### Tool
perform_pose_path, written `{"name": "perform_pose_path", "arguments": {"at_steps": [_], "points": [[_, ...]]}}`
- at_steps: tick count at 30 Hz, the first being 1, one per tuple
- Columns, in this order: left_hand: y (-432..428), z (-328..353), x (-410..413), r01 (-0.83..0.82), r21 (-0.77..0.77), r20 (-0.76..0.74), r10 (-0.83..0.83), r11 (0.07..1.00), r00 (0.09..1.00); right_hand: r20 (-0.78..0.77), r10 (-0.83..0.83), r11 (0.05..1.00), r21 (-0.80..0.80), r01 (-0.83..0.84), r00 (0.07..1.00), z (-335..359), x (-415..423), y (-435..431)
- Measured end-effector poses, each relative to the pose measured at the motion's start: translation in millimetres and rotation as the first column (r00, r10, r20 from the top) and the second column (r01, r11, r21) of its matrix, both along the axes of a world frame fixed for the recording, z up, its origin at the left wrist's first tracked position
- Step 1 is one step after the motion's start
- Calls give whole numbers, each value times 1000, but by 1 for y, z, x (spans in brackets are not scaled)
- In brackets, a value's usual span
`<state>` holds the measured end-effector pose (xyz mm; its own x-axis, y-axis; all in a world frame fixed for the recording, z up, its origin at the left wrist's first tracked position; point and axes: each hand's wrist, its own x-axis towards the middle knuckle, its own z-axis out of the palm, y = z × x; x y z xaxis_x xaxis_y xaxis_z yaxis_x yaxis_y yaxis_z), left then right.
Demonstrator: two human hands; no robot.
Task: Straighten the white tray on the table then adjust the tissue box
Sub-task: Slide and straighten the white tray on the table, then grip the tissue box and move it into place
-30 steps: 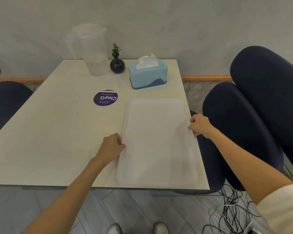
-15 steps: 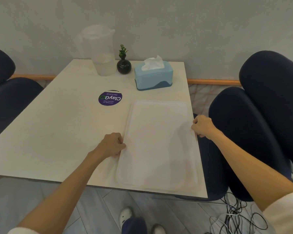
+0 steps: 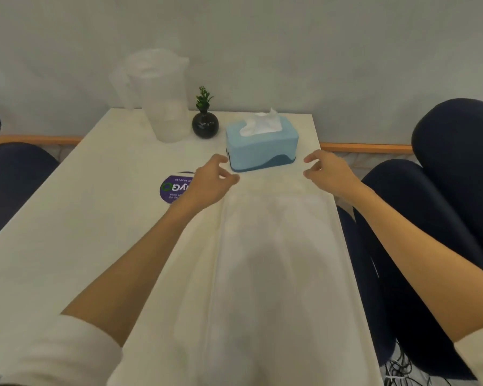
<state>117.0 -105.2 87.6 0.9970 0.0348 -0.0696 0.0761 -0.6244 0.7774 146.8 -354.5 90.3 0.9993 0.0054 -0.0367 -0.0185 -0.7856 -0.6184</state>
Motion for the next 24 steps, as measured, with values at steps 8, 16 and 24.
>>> {"name": "perform_pose_path", "arguments": {"at_steps": [8, 16, 24], "points": [[-9, -23, 116, -353, -449, -282, 245, 821, 928, -18, -160, 973, 164, 160, 987, -12, 113, 27], [-19, -64, 166, -240, -392, -215, 166, 888, 963, 26, -86, 985, 151, 82, 996, -43, 139, 24], [-24, -71, 221, -155, -436, -214, 65, 886, 975, 141, -183, 973, 167, 159, 973, -59, 166, 4]]}}
